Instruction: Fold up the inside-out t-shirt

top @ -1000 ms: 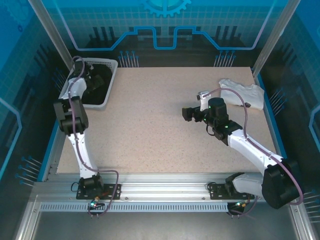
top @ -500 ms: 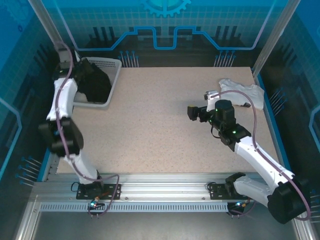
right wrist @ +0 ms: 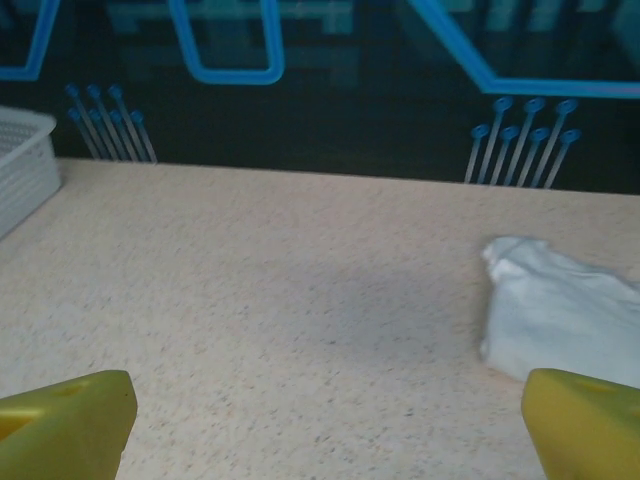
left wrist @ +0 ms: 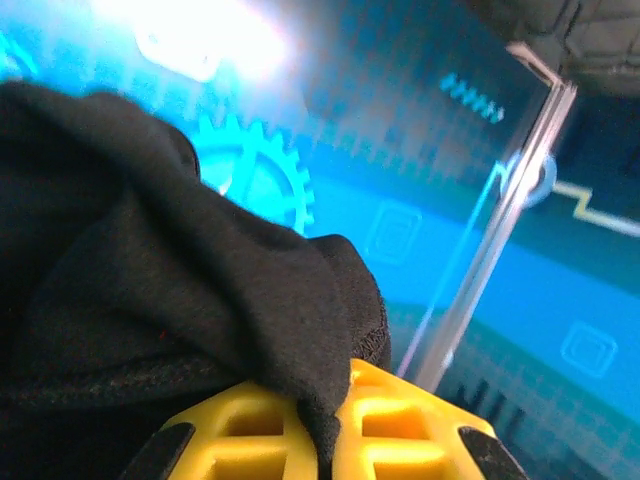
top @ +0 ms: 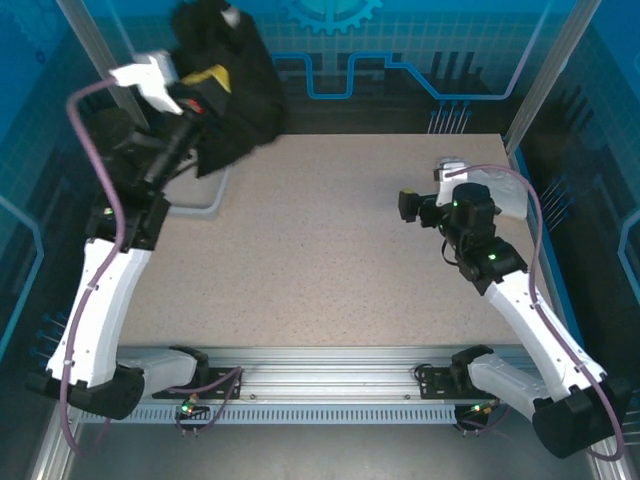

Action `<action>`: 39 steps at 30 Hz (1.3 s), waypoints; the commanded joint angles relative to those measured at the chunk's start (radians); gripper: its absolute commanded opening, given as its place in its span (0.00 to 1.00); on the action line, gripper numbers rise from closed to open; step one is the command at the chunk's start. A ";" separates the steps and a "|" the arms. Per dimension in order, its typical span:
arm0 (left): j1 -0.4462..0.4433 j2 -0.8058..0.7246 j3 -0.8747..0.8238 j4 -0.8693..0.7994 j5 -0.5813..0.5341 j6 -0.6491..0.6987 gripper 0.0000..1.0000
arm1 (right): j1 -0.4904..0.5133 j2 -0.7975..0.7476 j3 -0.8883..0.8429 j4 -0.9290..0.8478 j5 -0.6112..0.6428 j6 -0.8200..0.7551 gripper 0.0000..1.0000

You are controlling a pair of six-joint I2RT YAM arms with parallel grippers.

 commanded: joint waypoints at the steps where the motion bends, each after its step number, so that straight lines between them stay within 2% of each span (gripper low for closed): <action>1: -0.102 0.014 -0.193 0.030 -0.060 -0.022 0.00 | -0.060 -0.010 0.046 -0.114 0.036 -0.011 1.00; 4: -0.191 0.024 -0.397 0.137 -0.105 -0.081 0.15 | -0.122 0.029 0.049 -0.132 -0.011 0.011 1.00; 8: -0.239 0.146 -0.529 0.149 -0.095 -0.147 0.61 | -0.206 0.156 0.050 -0.083 -0.137 0.069 1.00; 10: -0.237 0.192 -0.540 0.101 -0.112 -0.135 0.73 | -0.230 0.260 0.078 -0.051 -0.198 0.094 1.00; 13: -0.223 0.197 -0.559 0.075 -0.158 -0.095 0.83 | -0.240 0.473 0.185 -0.037 -0.253 0.112 0.99; 19: -0.196 0.181 -0.601 0.076 -0.143 -0.087 0.87 | -0.255 0.978 0.604 -0.210 -0.295 0.097 0.92; 21: -0.191 0.178 -0.619 0.072 -0.129 -0.095 0.88 | -0.286 1.134 0.756 -0.305 -0.356 0.112 0.88; 23: -0.191 0.173 -0.638 0.071 -0.124 -0.102 0.88 | -0.313 1.247 0.877 -0.383 -0.419 0.120 0.86; 26: -0.187 0.166 -0.661 0.075 -0.116 -0.104 0.88 | -0.338 1.378 1.038 -0.505 -0.425 0.104 0.84; 30: -0.184 0.173 -0.663 0.066 -0.109 -0.096 0.89 | -0.364 1.416 1.079 -0.554 -0.366 0.084 0.83; 39: -0.180 0.213 -0.664 0.055 -0.101 -0.090 0.89 | -0.415 1.363 1.010 -0.559 -0.298 0.044 0.83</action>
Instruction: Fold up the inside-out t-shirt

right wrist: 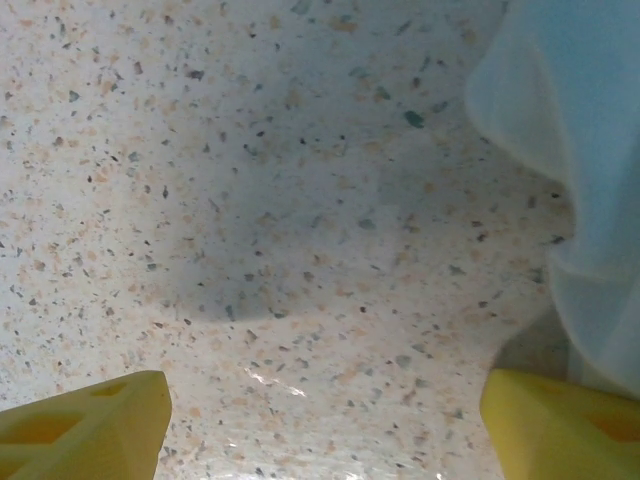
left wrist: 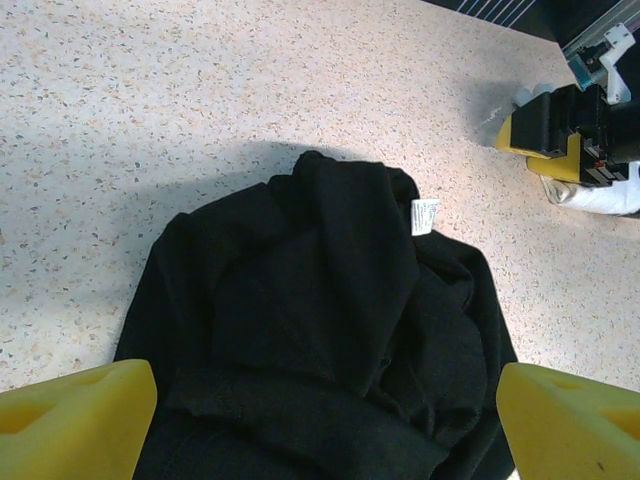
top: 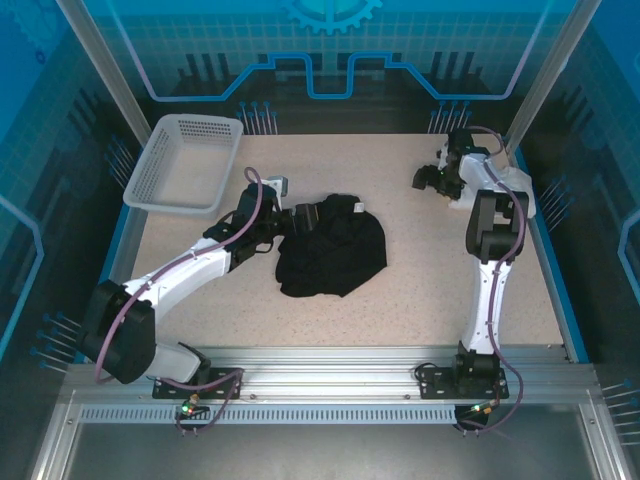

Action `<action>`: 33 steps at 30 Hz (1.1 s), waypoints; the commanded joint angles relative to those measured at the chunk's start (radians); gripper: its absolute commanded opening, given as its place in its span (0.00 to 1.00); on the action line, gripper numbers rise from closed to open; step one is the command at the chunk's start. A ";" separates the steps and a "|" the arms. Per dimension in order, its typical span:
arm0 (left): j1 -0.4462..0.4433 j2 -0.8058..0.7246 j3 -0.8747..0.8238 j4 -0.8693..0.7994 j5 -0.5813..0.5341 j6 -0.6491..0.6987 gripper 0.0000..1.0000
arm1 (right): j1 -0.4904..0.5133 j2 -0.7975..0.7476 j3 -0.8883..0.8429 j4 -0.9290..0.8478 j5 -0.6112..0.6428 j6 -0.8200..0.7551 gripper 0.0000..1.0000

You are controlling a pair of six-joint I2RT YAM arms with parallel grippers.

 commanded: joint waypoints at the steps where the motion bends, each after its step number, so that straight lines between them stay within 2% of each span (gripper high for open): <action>1: 0.011 0.023 -0.004 -0.009 0.026 0.018 0.89 | -0.036 -0.046 -0.031 -0.072 0.041 -0.031 0.83; 6: 0.051 0.068 0.009 -0.043 0.075 0.006 0.88 | -0.009 -0.198 -0.139 0.040 -0.087 -0.049 0.83; 10: 0.125 0.106 -0.017 -0.064 0.204 -0.033 0.82 | 0.081 -0.425 -0.344 0.158 -0.148 -0.039 0.83; 14: 0.133 0.096 -0.099 -0.043 0.266 -0.044 0.79 | 0.209 -0.607 -0.625 0.239 -0.148 0.007 0.83; 19: 0.132 0.181 -0.123 -0.018 0.339 -0.048 0.73 | 0.337 -0.671 -0.820 0.278 -0.147 0.069 0.82; 22: 0.128 0.240 -0.119 0.028 0.402 -0.062 0.60 | 0.367 -0.652 -0.885 0.337 -0.172 0.117 0.77; 24: 0.123 0.270 -0.114 0.073 0.434 -0.084 0.41 | 0.381 -0.613 -0.897 0.397 -0.241 0.147 0.61; 26: 0.123 0.277 -0.099 0.091 0.453 -0.102 0.18 | 0.392 -0.592 -0.887 0.428 -0.273 0.161 0.35; 28: 0.123 0.241 -0.093 0.099 0.447 -0.117 0.02 | 0.390 -0.619 -0.868 0.419 -0.257 0.151 0.11; 29: 0.123 0.197 -0.094 0.103 0.438 -0.121 0.00 | 0.385 -0.659 -0.859 0.412 -0.245 0.137 0.04; 30: 0.124 0.147 -0.099 0.101 0.423 -0.120 0.00 | 0.379 -0.707 -0.855 0.410 -0.233 0.126 0.00; 33: 0.126 -0.063 -0.089 0.067 0.351 -0.122 0.00 | 0.366 -0.905 -0.821 0.405 -0.219 0.092 0.00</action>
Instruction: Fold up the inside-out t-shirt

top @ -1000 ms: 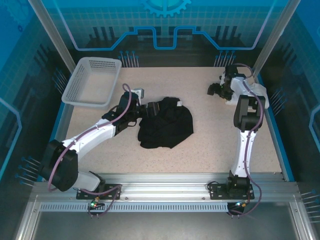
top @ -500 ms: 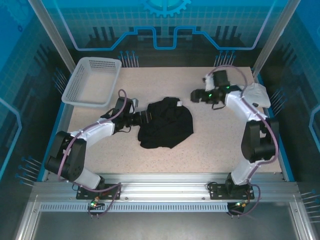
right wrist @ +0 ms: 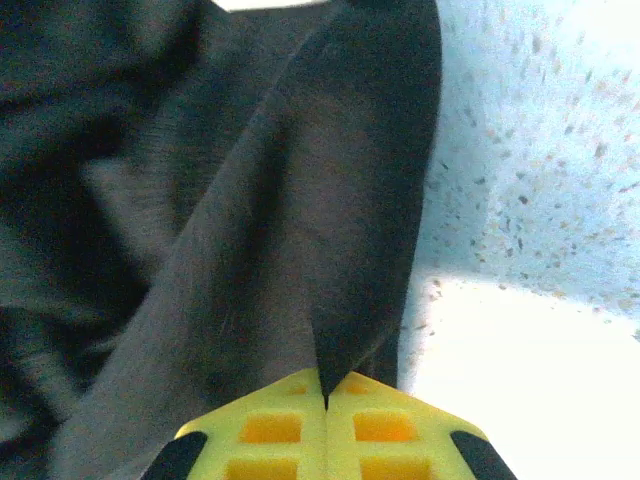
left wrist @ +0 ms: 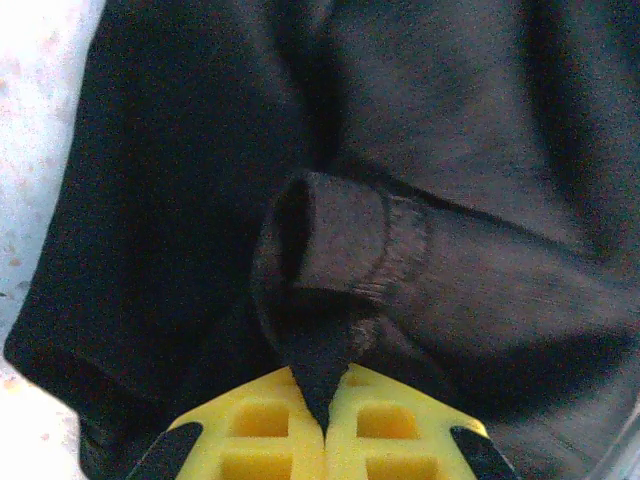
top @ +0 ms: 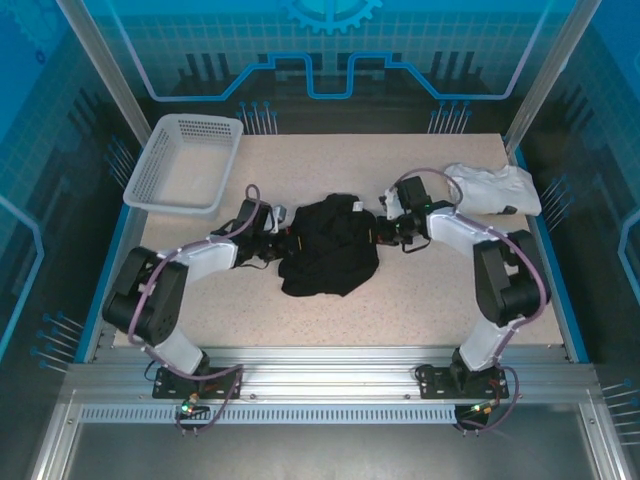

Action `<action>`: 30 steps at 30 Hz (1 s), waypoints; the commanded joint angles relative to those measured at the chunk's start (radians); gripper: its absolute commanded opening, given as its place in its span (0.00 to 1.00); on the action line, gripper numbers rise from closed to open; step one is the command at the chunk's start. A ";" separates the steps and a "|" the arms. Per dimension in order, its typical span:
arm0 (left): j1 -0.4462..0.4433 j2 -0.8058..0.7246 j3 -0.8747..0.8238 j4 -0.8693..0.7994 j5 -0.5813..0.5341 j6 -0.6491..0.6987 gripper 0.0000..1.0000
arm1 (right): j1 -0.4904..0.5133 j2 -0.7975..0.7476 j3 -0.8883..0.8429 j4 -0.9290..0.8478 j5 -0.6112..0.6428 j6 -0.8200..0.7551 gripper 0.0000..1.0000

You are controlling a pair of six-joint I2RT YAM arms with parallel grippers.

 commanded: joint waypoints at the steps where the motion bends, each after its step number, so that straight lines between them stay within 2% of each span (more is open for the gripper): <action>1: -0.003 -0.291 0.035 0.019 -0.054 -0.025 0.00 | -0.007 -0.286 0.095 0.048 -0.010 -0.044 0.00; 6: -0.004 -0.613 0.105 0.088 -0.103 -0.108 0.00 | -0.012 -0.529 0.217 0.108 -0.078 -0.086 0.00; 11: -0.004 -0.737 0.196 0.036 -0.247 -0.038 0.00 | -0.022 -0.647 0.311 0.132 -0.042 -0.128 0.00; 14: -0.004 -0.743 0.246 -0.004 -0.290 0.005 0.00 | -0.021 -0.667 0.359 0.108 -0.020 -0.149 0.00; 22: -0.004 -0.706 0.307 -0.031 -0.311 0.048 0.00 | -0.022 -0.668 0.392 0.062 0.083 -0.188 0.00; 27: 0.000 -0.593 0.338 -0.052 -0.442 0.116 0.00 | -0.019 -0.543 0.390 0.074 0.077 -0.162 0.00; 30: 0.038 -0.504 0.362 -0.060 -0.520 0.151 0.00 | -0.010 -0.415 0.390 0.110 0.079 -0.124 0.00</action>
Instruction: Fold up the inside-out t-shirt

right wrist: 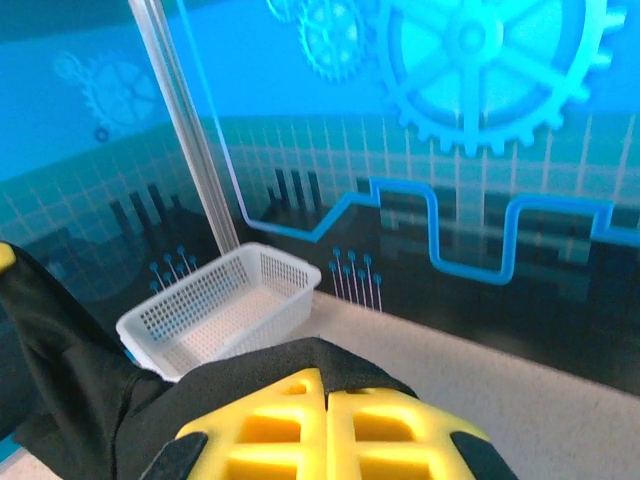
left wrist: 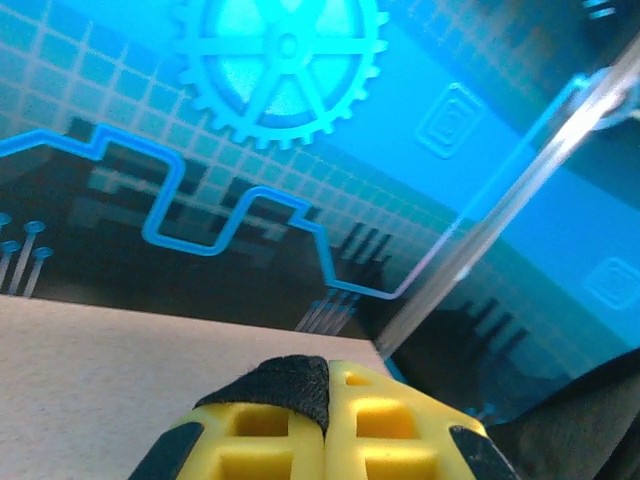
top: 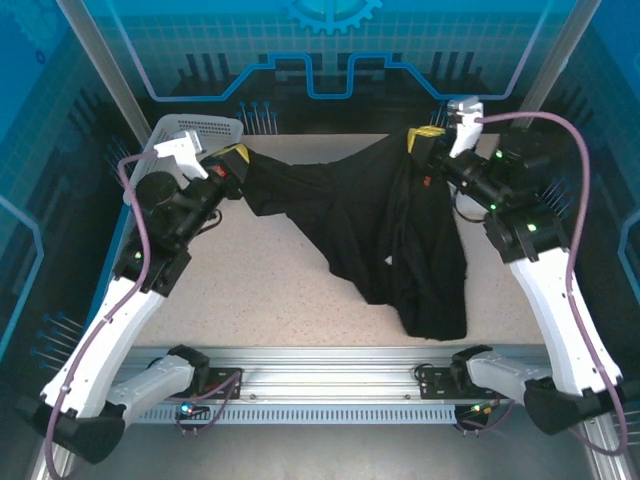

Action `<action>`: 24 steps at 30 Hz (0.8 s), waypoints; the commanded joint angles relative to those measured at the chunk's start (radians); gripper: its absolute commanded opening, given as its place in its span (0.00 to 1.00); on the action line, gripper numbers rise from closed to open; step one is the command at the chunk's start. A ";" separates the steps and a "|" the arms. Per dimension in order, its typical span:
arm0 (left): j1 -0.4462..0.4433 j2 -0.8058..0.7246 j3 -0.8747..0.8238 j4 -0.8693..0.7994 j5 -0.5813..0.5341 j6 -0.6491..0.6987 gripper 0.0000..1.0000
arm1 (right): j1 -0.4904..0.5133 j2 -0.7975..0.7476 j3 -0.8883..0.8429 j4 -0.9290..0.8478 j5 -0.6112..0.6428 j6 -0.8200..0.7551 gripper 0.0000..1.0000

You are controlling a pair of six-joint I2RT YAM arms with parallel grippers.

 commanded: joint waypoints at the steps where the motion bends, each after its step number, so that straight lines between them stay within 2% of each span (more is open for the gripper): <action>1: 0.053 0.098 0.043 -0.003 -0.143 0.078 0.00 | 0.001 0.166 0.023 0.086 0.022 0.048 0.00; 3: 0.106 0.176 0.049 0.005 -0.184 0.084 0.00 | 0.004 0.322 0.081 0.054 0.020 0.071 0.04; 6: 0.178 0.327 0.081 -0.007 -0.192 0.074 0.00 | 0.008 0.603 0.334 -0.219 0.031 0.045 0.31; 8: 0.209 0.421 0.117 -0.046 -0.171 0.068 0.00 | 0.012 0.701 0.415 -0.351 0.074 0.014 0.40; 11: 0.225 0.520 0.133 -0.084 -0.132 0.071 0.00 | 0.031 0.644 0.221 -0.345 0.135 0.000 0.48; 13: 0.233 0.557 0.115 -0.069 -0.128 0.073 0.00 | 0.048 0.543 0.015 -0.315 0.173 0.003 0.52; 16: 0.243 0.591 0.116 -0.079 -0.119 0.081 0.00 | 0.062 0.398 -0.221 -0.360 0.256 0.017 0.54; 17: 0.242 0.596 0.116 -0.088 -0.117 0.084 0.07 | 0.066 0.351 -0.290 -0.385 0.275 0.027 0.55; 20: 0.237 0.582 0.087 -0.124 -0.067 0.067 0.53 | 0.087 0.243 -0.457 -0.439 0.274 0.078 0.56; 22: 0.202 0.532 0.009 -0.114 -0.034 0.050 0.66 | 0.109 0.198 -0.539 -0.444 0.246 0.128 0.56; 24: 0.119 0.465 -0.095 -0.056 0.018 0.069 0.73 | 0.131 0.164 -0.621 -0.436 0.216 0.185 0.56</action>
